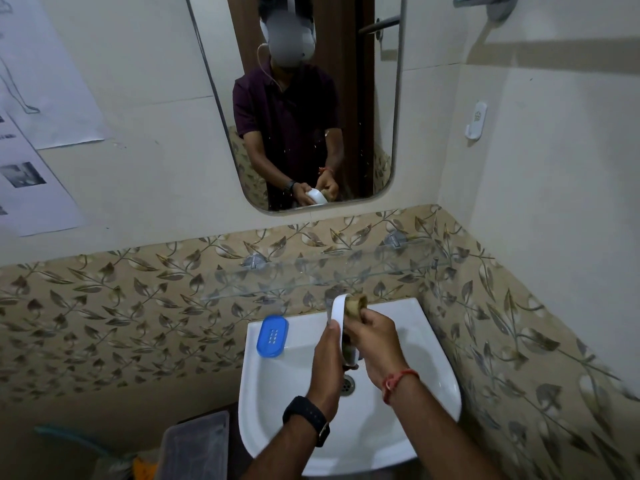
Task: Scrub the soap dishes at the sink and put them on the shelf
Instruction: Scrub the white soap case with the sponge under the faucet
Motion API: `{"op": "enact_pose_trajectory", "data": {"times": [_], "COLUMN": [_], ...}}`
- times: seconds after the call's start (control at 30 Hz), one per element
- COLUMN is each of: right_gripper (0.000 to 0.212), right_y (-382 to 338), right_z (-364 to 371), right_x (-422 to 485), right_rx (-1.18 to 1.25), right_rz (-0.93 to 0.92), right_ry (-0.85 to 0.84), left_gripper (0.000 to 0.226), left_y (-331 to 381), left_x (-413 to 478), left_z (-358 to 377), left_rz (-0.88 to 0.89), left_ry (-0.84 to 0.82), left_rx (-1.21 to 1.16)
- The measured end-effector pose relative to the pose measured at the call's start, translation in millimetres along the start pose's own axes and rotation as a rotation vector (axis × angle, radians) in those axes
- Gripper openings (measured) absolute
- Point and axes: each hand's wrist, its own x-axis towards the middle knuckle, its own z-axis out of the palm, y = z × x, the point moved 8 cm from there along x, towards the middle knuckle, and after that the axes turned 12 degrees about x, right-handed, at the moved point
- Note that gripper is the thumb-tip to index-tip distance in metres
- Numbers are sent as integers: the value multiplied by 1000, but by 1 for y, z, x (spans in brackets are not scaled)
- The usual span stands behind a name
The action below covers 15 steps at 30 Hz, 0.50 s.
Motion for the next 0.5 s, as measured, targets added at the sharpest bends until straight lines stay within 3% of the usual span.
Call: {"op": "enact_pose_trajectory", "data": {"times": [0.13, 0.27, 0.33, 0.4, 0.5], "right_gripper": [10, 24, 27, 13, 13], "right_y": [-3, -8, -13, -11, -10], "right_z": [7, -6, -30, -59, -79], "right_x": [-3, 7, 13, 18, 21], "right_rx": [-291, -453, -363, -137, 107], "right_rz": [-61, 29, 78, 145, 154], "right_ry": [-195, -160, -27, 100, 162], "left_gripper": [51, 54, 55, 55, 57], "left_y": [5, 4, 2, 0, 0], "left_x": [8, 10, 11, 11, 10], "left_z": [-9, -18, -27, -38, -49], "left_rz": [-22, -30, -42, -56, -63], "left_ry": [-18, -28, -6, 12, 0], "left_rx": [-32, -131, -225, -318, -409]}}
